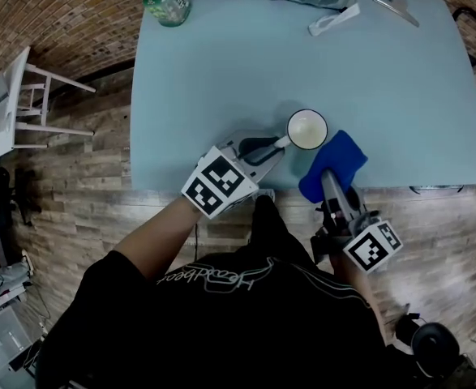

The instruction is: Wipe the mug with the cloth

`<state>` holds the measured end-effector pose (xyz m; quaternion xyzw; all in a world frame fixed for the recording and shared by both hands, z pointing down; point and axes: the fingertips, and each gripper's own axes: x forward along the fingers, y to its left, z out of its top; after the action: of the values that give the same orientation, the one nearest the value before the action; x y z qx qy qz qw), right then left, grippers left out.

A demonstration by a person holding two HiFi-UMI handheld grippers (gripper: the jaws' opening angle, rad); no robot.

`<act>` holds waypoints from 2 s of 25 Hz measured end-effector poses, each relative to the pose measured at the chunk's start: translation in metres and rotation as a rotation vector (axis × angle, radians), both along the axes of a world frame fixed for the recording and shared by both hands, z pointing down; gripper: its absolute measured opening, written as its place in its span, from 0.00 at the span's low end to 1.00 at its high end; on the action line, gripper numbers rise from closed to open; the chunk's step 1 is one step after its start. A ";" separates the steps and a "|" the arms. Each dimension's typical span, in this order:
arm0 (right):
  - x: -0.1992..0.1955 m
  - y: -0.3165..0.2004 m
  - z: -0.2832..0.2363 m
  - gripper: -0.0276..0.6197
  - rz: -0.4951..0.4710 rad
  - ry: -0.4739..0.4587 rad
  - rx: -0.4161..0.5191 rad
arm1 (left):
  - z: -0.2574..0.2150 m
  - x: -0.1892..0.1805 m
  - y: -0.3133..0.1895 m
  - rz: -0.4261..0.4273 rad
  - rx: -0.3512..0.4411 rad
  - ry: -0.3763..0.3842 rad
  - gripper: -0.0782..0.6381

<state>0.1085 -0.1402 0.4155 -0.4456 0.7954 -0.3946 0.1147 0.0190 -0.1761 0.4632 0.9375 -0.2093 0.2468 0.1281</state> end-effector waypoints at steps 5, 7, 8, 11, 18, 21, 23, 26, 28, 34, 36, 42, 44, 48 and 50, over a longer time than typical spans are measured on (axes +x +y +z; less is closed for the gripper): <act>0.006 -0.001 0.000 0.14 0.137 -0.095 -0.010 | 0.000 0.009 0.015 -0.067 -0.061 0.024 0.21; 0.007 -0.003 -0.002 0.14 0.172 -0.103 0.003 | 0.001 0.013 0.019 -0.085 -0.071 0.029 0.21; 0.008 -0.004 -0.003 0.14 0.185 -0.114 0.008 | 0.001 0.015 0.020 -0.094 -0.076 0.032 0.21; 0.008 -0.007 -0.004 0.14 0.211 -0.152 0.010 | 0.000 0.018 0.024 -0.118 -0.102 0.052 0.21; 0.009 -0.014 0.013 0.14 0.271 -0.282 -0.036 | 0.000 0.024 0.030 -0.121 -0.126 0.060 0.21; 0.012 -0.016 0.025 0.14 0.279 -0.255 -0.066 | 0.000 0.025 0.031 -0.119 -0.130 0.061 0.21; 0.012 -0.019 0.029 0.14 0.263 -0.221 -0.075 | 0.000 0.026 0.032 -0.111 -0.125 0.060 0.21; 0.008 -0.024 0.038 0.14 0.227 -0.133 -0.109 | 0.001 0.026 0.031 -0.102 -0.115 0.051 0.21; 0.009 -0.024 0.047 0.14 0.210 -0.022 -0.150 | 0.002 0.027 0.031 -0.094 -0.109 0.046 0.20; 0.011 -0.029 0.066 0.14 0.147 0.154 -0.233 | 0.005 0.029 0.029 -0.078 -0.116 0.049 0.20; 0.012 -0.032 0.068 0.14 0.131 0.174 -0.234 | 0.007 0.029 0.028 -0.072 -0.116 0.051 0.20; 0.031 -0.033 0.052 0.14 0.122 0.202 -0.176 | 0.006 0.027 0.030 -0.040 -0.099 0.024 0.20; 0.041 -0.033 0.042 0.14 0.122 0.173 -0.151 | 0.005 0.025 0.029 -0.032 -0.081 -0.003 0.20; 0.042 -0.037 0.018 0.14 0.071 0.102 -0.072 | 0.005 0.017 0.028 -0.025 -0.038 -0.063 0.20; 0.036 -0.040 0.009 0.14 0.037 0.056 -0.040 | 0.005 0.012 0.027 -0.020 -0.013 -0.093 0.20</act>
<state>0.1450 -0.1798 0.4243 -0.4733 0.7818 -0.3958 0.0909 0.0307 -0.1494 0.4684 0.9220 -0.2228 0.2902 0.1268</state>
